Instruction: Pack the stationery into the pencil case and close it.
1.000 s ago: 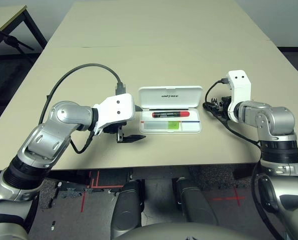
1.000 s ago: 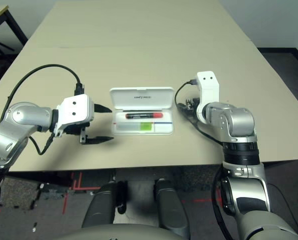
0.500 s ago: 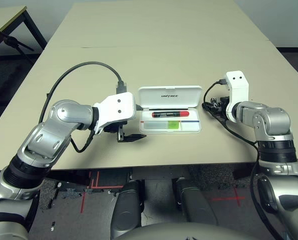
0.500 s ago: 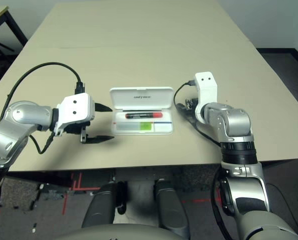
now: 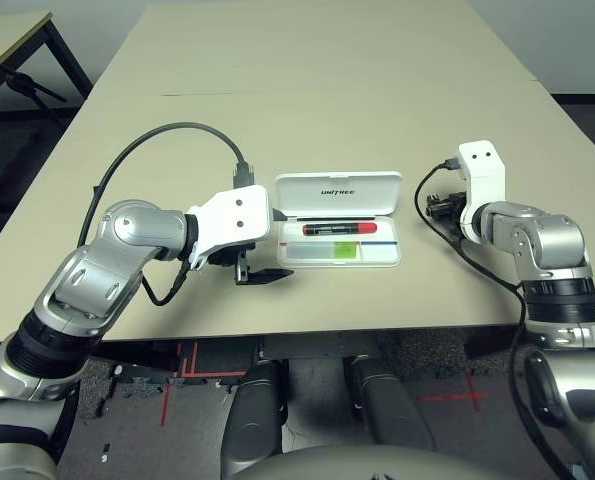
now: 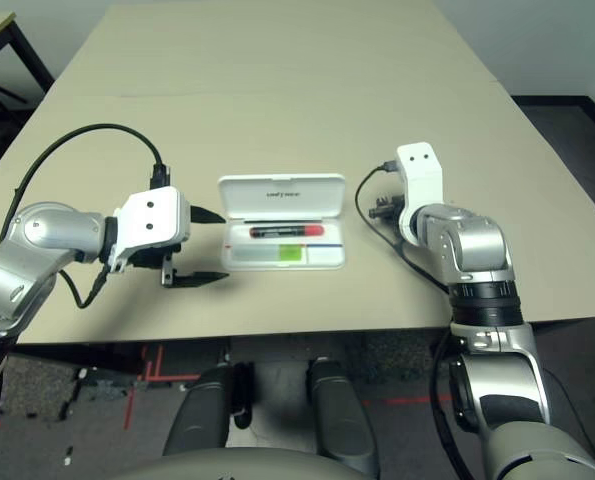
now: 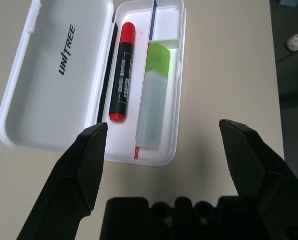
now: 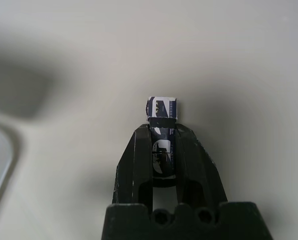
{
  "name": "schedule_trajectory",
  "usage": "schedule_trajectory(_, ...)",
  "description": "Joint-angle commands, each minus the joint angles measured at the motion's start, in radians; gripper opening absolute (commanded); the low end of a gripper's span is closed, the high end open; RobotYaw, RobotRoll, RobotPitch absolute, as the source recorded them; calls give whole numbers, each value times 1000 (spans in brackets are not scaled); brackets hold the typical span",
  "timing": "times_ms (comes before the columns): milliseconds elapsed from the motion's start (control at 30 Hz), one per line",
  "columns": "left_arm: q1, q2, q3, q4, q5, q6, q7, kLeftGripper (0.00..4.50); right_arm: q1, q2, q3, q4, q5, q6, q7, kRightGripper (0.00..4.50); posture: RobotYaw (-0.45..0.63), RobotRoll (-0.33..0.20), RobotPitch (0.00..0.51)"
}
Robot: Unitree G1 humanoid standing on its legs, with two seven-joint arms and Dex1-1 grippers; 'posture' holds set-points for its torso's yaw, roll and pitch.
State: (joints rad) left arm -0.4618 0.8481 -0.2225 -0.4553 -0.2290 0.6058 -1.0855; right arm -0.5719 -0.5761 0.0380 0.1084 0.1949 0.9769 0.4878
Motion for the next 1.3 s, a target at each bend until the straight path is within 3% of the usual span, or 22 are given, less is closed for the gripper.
schedule_trajectory(33,-1,16,-15,-2,6,-6,-10,4500,10,-117,50,10,-11,-137,174,333,-29,0,138)
schedule_trajectory(167,2,22,-14,5,5,-15,-17,4500,-5,-251,72,47,-9,-282,374,333,-38,0,145)
schedule_trajectory(433,-6,20,-27,18,7,-25,-22,4500,12,-362,69,51,68,-583,798,333,-48,0,153)
schedule_trajectory(667,-24,20,-32,0,-1,-1,-17,4500,-16,-331,91,59,82,-677,943,333,-41,0,151)
schedule_trajectory(1300,-6,32,-24,-1,7,4,-3,4500,-93,-142,224,210,-49,-864,1003,333,4,0,147)
